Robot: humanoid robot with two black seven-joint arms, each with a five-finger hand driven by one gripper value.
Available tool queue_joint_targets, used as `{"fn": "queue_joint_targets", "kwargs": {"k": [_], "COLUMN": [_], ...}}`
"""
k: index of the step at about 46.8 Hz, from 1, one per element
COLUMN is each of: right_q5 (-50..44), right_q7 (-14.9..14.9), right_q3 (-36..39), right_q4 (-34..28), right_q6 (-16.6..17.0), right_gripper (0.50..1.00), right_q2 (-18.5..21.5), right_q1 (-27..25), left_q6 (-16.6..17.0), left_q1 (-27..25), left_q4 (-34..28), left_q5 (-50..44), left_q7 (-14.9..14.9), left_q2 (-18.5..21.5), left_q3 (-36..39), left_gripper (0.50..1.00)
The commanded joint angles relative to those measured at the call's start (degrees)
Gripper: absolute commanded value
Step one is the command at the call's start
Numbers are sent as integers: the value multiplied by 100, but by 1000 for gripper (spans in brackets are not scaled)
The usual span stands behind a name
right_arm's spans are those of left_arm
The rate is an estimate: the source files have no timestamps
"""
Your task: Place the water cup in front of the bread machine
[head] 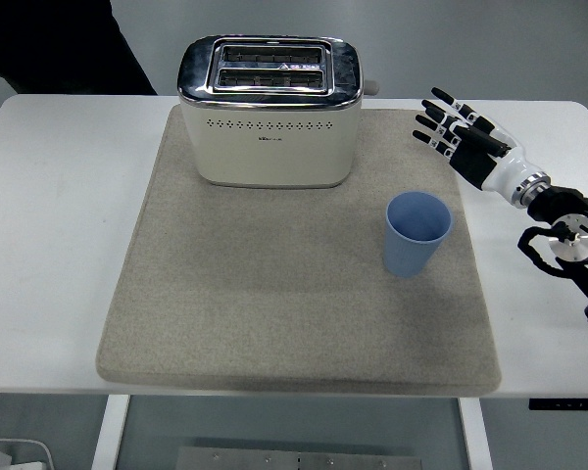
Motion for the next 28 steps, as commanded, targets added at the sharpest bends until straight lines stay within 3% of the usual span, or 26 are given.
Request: {"fn": "queue_joint_targets", "kwargs": {"k": [1,15,28], "right_q5": [8,0,8], "right_q7": [0,0,0], "right_q3": [5,-4,-4], "right_q4": [0,17,105], "right_q6": [1,80,581], "right_gripper": [926,926,926], "right_q2": [-4,-39,-469], "right_q1": [8,-18,-53], "left_q6": [0,0,0], "left_q1": [1,1,1], "left_q4": [0,0,9], "left_q5": [-1,-1,-9], "left_q7": [-1,-1,-1], "left_q2": [0,0,0], "left_q3": [-2,-2,-2], "left_gripper": [1000,1000,1000]}}
